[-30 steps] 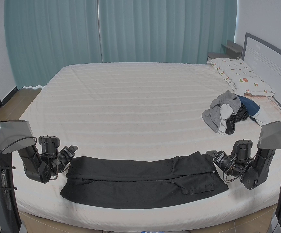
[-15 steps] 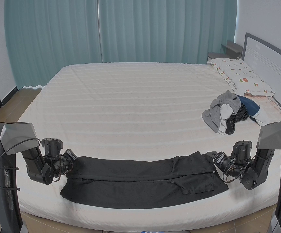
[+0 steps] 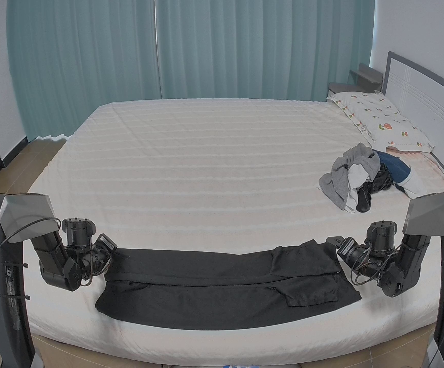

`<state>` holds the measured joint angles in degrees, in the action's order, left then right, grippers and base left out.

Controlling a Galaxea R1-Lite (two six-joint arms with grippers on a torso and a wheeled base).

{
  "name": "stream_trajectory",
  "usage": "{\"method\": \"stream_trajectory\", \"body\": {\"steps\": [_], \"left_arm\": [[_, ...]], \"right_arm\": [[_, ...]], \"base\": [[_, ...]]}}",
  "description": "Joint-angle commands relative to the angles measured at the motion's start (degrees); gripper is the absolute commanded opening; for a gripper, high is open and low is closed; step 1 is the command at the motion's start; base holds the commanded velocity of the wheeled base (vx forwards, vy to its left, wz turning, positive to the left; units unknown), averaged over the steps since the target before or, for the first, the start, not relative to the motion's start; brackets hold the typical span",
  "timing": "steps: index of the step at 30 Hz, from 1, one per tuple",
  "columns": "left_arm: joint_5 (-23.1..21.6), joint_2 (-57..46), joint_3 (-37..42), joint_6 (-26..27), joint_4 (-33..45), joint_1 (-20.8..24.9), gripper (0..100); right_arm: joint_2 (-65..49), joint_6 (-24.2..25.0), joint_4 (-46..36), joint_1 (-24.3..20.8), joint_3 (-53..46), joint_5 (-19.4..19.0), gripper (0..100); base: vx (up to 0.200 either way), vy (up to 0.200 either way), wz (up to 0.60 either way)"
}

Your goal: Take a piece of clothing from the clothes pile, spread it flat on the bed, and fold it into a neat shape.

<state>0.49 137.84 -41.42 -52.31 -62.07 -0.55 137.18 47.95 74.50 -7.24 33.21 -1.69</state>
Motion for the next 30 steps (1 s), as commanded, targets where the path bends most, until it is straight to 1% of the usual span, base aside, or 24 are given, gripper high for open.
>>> {"method": "stream_trajectory", "body": {"steps": [1, 12, 13, 16, 17, 30], "left_arm": [[0.0, 0.0, 0.0, 0.0, 0.0, -0.1, 0], [0.0, 0.0, 1.0, 0.2, -0.2, 0.2, 0], [0.0, 0.0, 1.0, 0.3, -0.2, 0.2, 0], [0.0, -0.1, 1.1, 0.3, -0.2, 0.3, 0], [0.0, 0.0, 1.2, 0.3, -0.2, 0.3, 100], [0.0, -0.3, 1.5, 0.2, -0.2, 0.3, 100]], "right_arm": [[0.5, 0.0, -0.1, -0.1, 0.7, -0.1, 100], [2.8, 0.4, -0.6, -0.3, 3.4, -0.1, 100], [3.4, 0.4, -0.6, -0.4, 3.8, -0.1, 0], [3.7, 0.4, -0.7, -0.4, 4.6, 0.0, 0], [3.6, 0.4, -0.7, -0.4, 4.6, 0.0, 0], [3.5, 0.7, -0.1, 0.2, 4.8, 0.7, 0]], "base": [[0.000, 0.000, 0.00], [0.000, 0.000, 0.00], [0.000, 0.000, 0.00], [0.000, 0.000, 0.00], [0.000, 0.000, 0.00], [0.000, 0.000, 0.00]]}}
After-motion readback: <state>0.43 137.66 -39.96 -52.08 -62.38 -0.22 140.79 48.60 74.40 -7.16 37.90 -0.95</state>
